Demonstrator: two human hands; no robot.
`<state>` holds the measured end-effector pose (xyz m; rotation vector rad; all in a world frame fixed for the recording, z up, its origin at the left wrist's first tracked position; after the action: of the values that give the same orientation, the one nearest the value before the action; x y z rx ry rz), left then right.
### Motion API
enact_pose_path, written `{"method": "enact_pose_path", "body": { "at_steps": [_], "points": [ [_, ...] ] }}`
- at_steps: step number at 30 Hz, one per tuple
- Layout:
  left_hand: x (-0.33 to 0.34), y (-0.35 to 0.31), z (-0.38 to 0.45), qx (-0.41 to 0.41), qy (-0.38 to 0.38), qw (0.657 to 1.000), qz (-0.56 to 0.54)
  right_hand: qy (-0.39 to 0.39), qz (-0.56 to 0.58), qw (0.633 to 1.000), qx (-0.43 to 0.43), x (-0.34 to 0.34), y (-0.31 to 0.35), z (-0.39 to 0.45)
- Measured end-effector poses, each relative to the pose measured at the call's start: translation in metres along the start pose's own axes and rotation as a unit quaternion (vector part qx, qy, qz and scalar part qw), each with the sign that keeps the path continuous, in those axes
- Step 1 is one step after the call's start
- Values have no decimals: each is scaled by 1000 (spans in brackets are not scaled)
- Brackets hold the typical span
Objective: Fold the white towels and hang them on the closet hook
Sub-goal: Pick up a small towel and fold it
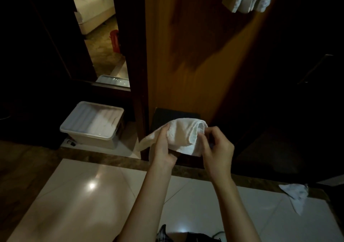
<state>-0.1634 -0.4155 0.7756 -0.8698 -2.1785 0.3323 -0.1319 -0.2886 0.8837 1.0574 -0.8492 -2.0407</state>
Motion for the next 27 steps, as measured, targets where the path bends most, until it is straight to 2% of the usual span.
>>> {"method": "enact_pose_path", "body": {
  "at_steps": [2, 3, 4, 7, 8, 9, 10, 11, 13, 14, 15, 16, 19, 21, 23, 25, 27],
  "points": [
    [3, 1, -2, -4, 23, 996, 89, -20, -23, 998, -53, -9, 11, 3],
    [4, 2, -4, -5, 27, 981, 191, -26, -28, 997, -65, -13, 14, 4],
    [3, 3, -4, -2, 31, 953, 302, -25, -28, 997, -67, -16, 15, 6],
    [-2, 3, -4, 28, 12, 829, 558, 14, -15, 999, -45, -22, 15, 12],
    [0, -4, -4, 84, -14, 764, 639, 29, -19, 999, -38, -23, 15, 13],
    [7, -14, -8, 168, -45, 685, 708, 43, -25, 998, -34, -24, 14, 14],
    [18, -19, -16, 236, -31, 651, 721, 54, -27, 998, -30, -25, 12, 14],
    [30, -17, -21, 277, 44, 658, 699, 63, -24, 997, -25, -27, 11, 15],
    [51, -9, -39, 263, 276, 751, 539, 80, -11, 997, -8, -30, 10, 16],
    [58, -4, -50, 244, 366, 764, 471, 88, -7, 996, -2, -32, 10, 17],
    [62, -2, -57, 249, 407, 756, 449, 95, -8, 995, 0, -34, 11, 18],
    [64, -1, -60, 273, 408, 745, 451, 101, -12, 995, 0, -35, 12, 19],
    [71, -15, -65, 399, 294, 742, 452, 119, -38, 992, -1, -38, 14, 20],
    [71, -27, -69, 455, 252, 736, 434, 113, -68, 991, 0, -41, 13, 20],
    [70, -37, -74, 504, 235, 693, 459, 104, -72, 992, 5, -44, 11, 20],
    [69, -43, -79, 556, 224, 623, 502, 104, -58, 993, 15, -45, 9, 19],
    [69, -45, -82, 579, 217, 590, 520, 111, -51, 992, 24, -43, 6, 19]
  ]
}}
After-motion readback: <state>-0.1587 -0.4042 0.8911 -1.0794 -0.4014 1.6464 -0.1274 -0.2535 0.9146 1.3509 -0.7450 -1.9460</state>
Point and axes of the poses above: each hand's wrist, its own z-axis towards the middle knuckle, its own x-axis out of the palm, y = z × x, the point moved 7 cm from there along z, towards the middle knuckle, and after that the axes turned 4 degrees about z, right-handed, at the moved point
